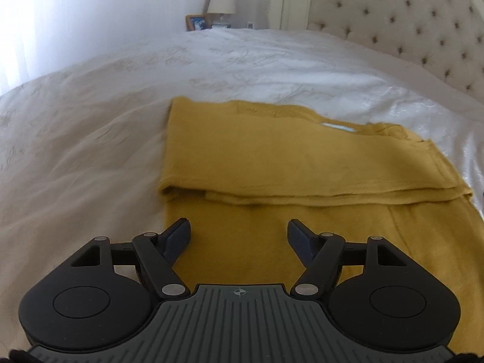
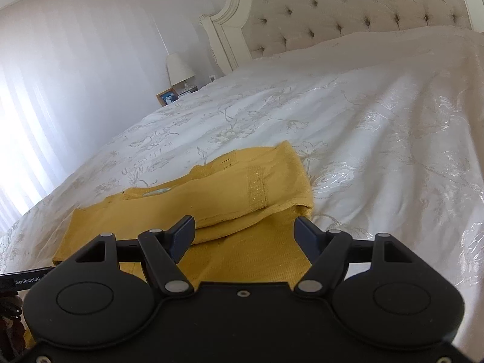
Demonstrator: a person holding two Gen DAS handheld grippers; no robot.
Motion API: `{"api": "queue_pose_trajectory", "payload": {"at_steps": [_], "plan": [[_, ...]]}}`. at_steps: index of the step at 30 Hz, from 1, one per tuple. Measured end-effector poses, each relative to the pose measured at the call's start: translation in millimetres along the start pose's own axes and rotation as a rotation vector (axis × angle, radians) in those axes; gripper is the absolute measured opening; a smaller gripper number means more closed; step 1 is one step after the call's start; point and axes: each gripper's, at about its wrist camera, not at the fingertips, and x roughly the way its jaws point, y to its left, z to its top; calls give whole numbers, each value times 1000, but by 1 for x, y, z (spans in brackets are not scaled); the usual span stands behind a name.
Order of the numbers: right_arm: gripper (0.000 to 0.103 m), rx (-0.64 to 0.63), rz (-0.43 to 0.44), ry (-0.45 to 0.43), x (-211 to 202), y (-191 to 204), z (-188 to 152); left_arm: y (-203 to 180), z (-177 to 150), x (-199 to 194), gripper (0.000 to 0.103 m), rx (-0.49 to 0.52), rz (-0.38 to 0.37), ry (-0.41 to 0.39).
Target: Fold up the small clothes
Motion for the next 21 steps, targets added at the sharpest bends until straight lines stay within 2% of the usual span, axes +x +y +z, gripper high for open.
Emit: {"api": "queue_pose_trajectory", "payload": {"at_steps": [4, 8, 10, 15, 18, 21], "plan": [[75, -24, 16, 9, 2, 3, -4, 9, -10, 2, 73, 14, -25, -13], [75, -35, 20, 20, 1, 7, -4, -4, -23, 8, 93, 93, -14, -40], [75, -28, 16, 25, 1, 8, -3, -12, -27, 10, 94, 141, 16, -50], [75, 16, 36, 7, 4, 9, 11, -1, -28, 10, 95, 85, -28, -52], [75, -22, 48, 23, 23, 11, 25, -1, -28, 12, 97, 89, -30, -49], [75, -39, 20, 62, 49, 11, 40, -2, -28, 13, 99, 91, -35, -46]]}}
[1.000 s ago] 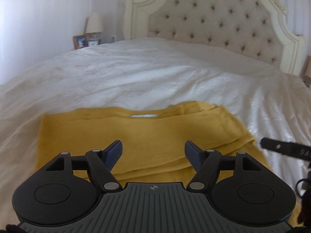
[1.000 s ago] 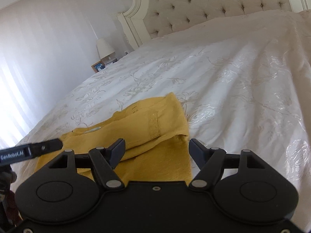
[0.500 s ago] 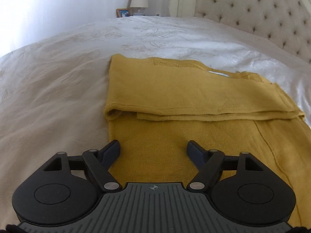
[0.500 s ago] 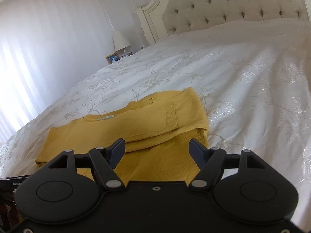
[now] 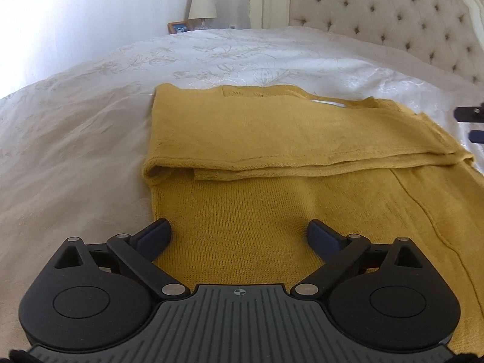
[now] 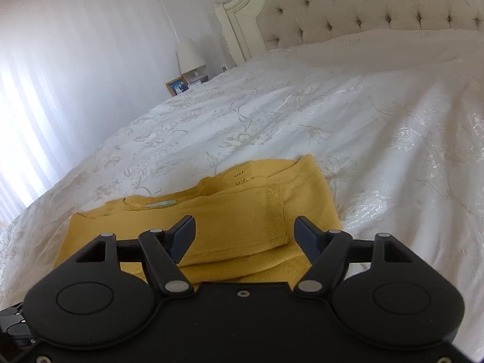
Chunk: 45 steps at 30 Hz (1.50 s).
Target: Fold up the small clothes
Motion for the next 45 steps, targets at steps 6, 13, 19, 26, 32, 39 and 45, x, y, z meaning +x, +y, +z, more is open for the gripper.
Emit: {"api": "queue_pose_trajectory", "payload": {"at_steps": [6, 13, 19, 26, 32, 39, 45], "plan": [[69, 41, -31, 126, 45, -11, 14, 0, -2, 1, 102, -9, -12, -2], [17, 45, -5, 200, 56, -6, 8, 2, -2, 2, 102, -15, -19, -4], [16, -76, -94, 140, 44, 7, 28, 1, -2, 2, 102, -15, -20, -5], [36, -61, -154, 196, 49, -11, 16, -1, -1, 1, 102, -7, -15, 0], [66, -16, -83, 135, -11, -12, 15, 1, 9, -8, 101, 27, -57, 88], [75, -20, -37, 125, -93, -8, 10, 8, -5, -66, 101, 11, -110, 125], [76, -90, -23, 202, -148, -1, -13, 23, -29, -126, 101, -27, -103, 120]]}}
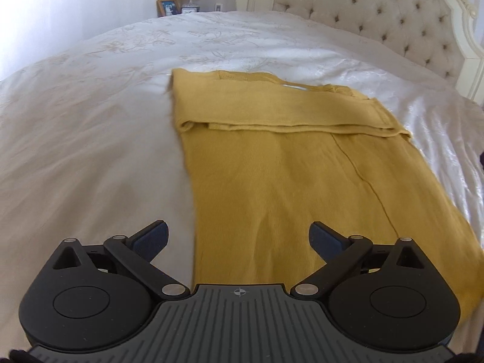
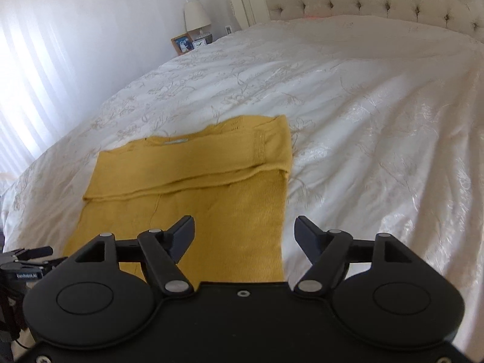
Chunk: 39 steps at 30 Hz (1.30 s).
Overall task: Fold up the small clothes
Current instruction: 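Move both grippers to the hem and grasp it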
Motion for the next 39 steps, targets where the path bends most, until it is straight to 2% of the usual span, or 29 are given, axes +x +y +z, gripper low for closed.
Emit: {"api": "queue_pose_trajectory", "payload": {"at_steps": [7, 11, 14, 19, 25, 34, 36, 38, 39], "plan": [[78, -8, -2, 129, -32, -5, -40, -4, -37, -38, 101, 50, 20, 20], [79, 17, -16, 238, -35, -16, -58, 0, -52, -44, 101, -7, 1, 51], [83, 43, -5, 321, -33, -23, -63, 2, -60, -41, 101, -31, 1, 70], [84, 56, -3, 429, -22, -28, -73, -4, -72, -33, 101, 10, 4, 121], [85, 78, 11, 520, -8, -30, -75, -3, -83, -28, 101, 10, -4, 129], [85, 73, 42, 628, 11, -29, -78, 0, -84, -26, 101, 27, -25, 131], [85, 82, 47, 644, 14, -30, -78, -1, -84, -26, 93, 26, -31, 124], [85, 95, 51, 653, 16, -31, -78, -3, -85, -28, 78, 26, -42, 113], [85, 100, 54, 658, 17, -32, -77, -4, -85, -29, 74, 32, -49, 110]]}}
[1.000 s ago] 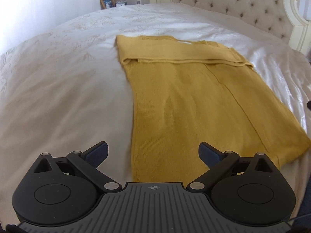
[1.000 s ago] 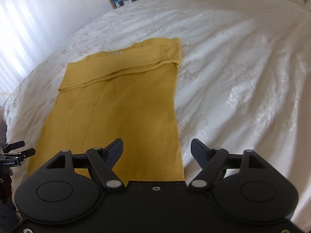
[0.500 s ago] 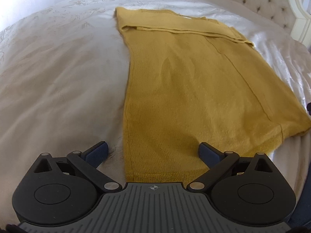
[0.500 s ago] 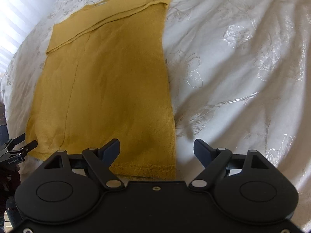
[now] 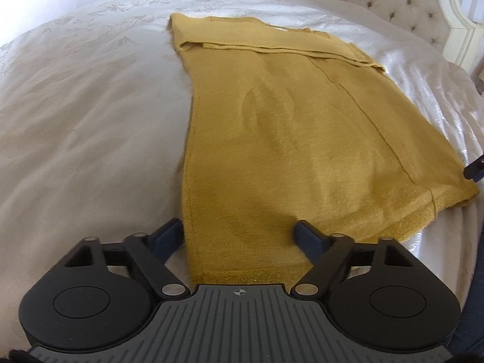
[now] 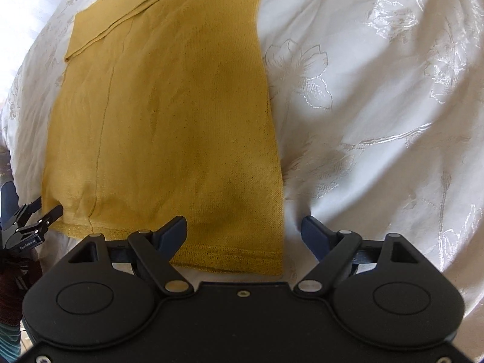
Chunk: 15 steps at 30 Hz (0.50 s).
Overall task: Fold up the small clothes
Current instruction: 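Move both grippers to the hem and grasp it, then lift the hem with both grippers and fold it toward the collar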
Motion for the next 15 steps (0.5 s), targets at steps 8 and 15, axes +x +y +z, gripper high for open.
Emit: {"api": "queue_pose_trajectory", "payload": {"at_steps": [8, 15], "plan": [[58, -12, -1, 21, 2, -1, -1, -4, 2, -5, 17, 0, -78, -20], [15, -91, 52, -79, -15, 5, -14, 2, 9, -26, 8, -82, -142, -101]]}}
